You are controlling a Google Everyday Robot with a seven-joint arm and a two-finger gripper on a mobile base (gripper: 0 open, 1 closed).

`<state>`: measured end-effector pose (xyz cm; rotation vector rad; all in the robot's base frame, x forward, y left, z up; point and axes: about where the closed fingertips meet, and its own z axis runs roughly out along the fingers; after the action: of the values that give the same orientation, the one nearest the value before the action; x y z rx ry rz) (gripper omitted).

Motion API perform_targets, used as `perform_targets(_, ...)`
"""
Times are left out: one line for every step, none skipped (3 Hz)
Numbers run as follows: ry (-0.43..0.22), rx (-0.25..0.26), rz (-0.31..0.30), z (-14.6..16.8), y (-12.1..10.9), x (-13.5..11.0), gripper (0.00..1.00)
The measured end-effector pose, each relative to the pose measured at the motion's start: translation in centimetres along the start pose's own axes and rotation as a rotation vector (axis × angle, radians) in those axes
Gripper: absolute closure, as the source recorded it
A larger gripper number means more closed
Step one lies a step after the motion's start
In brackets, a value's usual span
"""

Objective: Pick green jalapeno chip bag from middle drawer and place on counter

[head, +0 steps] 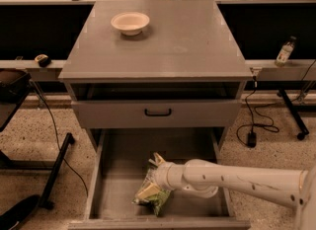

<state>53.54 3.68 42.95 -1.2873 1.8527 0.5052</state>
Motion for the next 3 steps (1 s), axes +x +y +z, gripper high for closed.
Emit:
perform_targets(-0.012,-0.049,0.015,1.5,-0.6,1.0,0.0)
perform_targets(-0.044,-0.142,0.042,2.2,-0.1,2.0,0.0)
perform_targets(-0.045,-0.186,0.067,2.5,0.2,2.6,0.16)
